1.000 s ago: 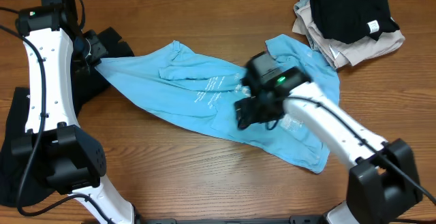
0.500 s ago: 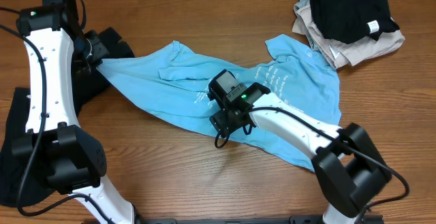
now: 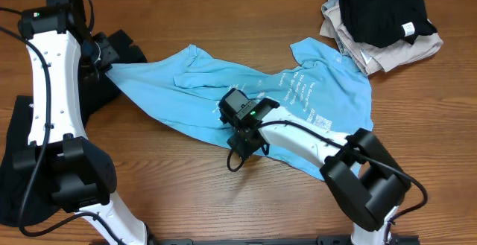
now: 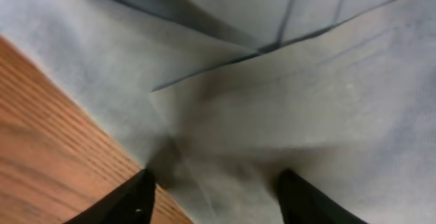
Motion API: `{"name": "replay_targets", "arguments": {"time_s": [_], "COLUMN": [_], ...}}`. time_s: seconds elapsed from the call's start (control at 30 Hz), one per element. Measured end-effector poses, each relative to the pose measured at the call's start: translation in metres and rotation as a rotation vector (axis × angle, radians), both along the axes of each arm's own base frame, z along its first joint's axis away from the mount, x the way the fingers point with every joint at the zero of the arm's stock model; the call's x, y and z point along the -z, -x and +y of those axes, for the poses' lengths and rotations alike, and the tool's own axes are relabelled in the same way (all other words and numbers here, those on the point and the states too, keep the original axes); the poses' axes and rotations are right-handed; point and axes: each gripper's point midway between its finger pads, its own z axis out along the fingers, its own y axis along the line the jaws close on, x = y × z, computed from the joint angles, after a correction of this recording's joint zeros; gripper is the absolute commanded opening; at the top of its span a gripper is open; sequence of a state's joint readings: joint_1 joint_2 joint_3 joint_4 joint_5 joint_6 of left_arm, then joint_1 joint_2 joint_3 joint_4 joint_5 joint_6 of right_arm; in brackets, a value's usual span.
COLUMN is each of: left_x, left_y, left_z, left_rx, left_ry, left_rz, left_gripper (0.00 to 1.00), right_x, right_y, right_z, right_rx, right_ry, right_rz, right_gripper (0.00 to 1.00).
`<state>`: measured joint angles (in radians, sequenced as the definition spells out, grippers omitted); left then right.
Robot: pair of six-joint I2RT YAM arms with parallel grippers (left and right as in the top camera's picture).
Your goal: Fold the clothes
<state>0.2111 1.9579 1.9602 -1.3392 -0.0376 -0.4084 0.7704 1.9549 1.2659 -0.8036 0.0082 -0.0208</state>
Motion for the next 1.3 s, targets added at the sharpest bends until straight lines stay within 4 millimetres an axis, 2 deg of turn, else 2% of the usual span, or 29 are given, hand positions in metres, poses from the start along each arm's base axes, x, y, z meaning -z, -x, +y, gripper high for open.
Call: {"name": "replay_targets", "arguments": {"time_s": [0.23, 0.47, 0.53, 0.73, 0.9, 1.0, 1.07, 1.13, 1.23, 1.27, 1.3], "left_x": [0.000, 0.000, 0.000, 0.000, 0.000, 0.000, 0.000, 0.000, 0.000, 0.000, 0.000], "left_y": [0.000, 0.000, 0.000, 0.001, 0.001, 0.001, 0.001, 0.001, 0.002, 0.002, 0.002], "left_z": [0.000, 0.000, 0.000, 0.001, 0.001, 0.001, 0.001, 0.000, 0.000, 0.000, 0.000], "left_rx": [0.000, 0.000, 0.000, -0.001, -0.001, -0.001, -0.001, -0.001, 0.000, 0.000, 0.000], "left_ry": [0.000, -0.001, -0.002, -0.004, -0.004, -0.004, -0.003, -0.003, -0.002, -0.002, -0.001], "left_rz": [0.000, 0.001, 0.002, 0.003, 0.004, 0.004, 0.004, 0.005, 0.009, 0.009, 0.010], "left_gripper": [0.04, 0.04, 0.04, 0.04, 0.04, 0.04, 0.04, 0.04, 0.04, 0.04, 0.04], "right_x": [-0.001, -0.002, -0.003, -0.004, -0.004, -0.010, -0.026, -0.053, -0.111, -0.139, -0.155], "right_y": [-0.015, -0.029, -0.032, -0.038, -0.035, -0.029, -0.029, -0.035, -0.051, -0.059, -0.064], "right_z": [-0.006, -0.015, -0.017, -0.020, -0.026, -0.031, -0.034, -0.037, -0.043, -0.050, -0.054], "right_rx": [0.042, 0.086, 0.099, 0.131, 0.173, 0.203, 0.225, 0.259, 0.324, 0.356, 0.377], "right_ry": [0.040, 0.062, 0.065, 0.068, 0.087, 0.116, 0.124, 0.113, 0.050, 0.014, -0.011], "right_rz": [-0.076, -0.124, -0.133, -0.152, -0.140, -0.108, -0.097, -0.104, -0.158, -0.192, -0.216], "right_gripper": [0.52, 0.38, 0.32, 0.04, 0.04, 0.04, 0.04, 0.04, 0.04, 0.04, 0.04]}}
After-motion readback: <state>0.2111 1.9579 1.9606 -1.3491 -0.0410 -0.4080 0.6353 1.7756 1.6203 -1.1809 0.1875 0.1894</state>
